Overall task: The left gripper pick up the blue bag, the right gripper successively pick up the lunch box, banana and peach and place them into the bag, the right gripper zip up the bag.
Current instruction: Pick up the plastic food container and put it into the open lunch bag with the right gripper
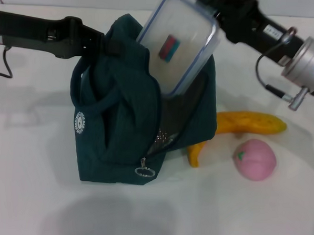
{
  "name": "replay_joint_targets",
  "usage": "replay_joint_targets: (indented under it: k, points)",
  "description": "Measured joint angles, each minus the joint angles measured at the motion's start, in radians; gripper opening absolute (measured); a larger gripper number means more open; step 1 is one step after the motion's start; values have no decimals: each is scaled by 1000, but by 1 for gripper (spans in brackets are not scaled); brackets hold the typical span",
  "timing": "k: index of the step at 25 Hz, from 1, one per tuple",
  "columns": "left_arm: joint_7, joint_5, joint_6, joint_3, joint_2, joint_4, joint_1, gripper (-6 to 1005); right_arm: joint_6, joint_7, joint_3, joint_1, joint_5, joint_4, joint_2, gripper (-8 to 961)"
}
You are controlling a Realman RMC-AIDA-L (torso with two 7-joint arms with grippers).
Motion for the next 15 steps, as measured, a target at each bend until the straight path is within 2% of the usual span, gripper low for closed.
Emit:
replay_joint_targets:
  k: [5,8,15]
  points:
    - [1,-7,0,0,-2,0,-3,40,156,-3,-134,6,4,-90,0,148]
    - [3,-10,0,1,-2,0,-1,40,223,-3,-174,10,4,-118,0,151]
    - [3,-10,0,1,2,0,4,40,218,-26,-198,12,3,-125,0,159]
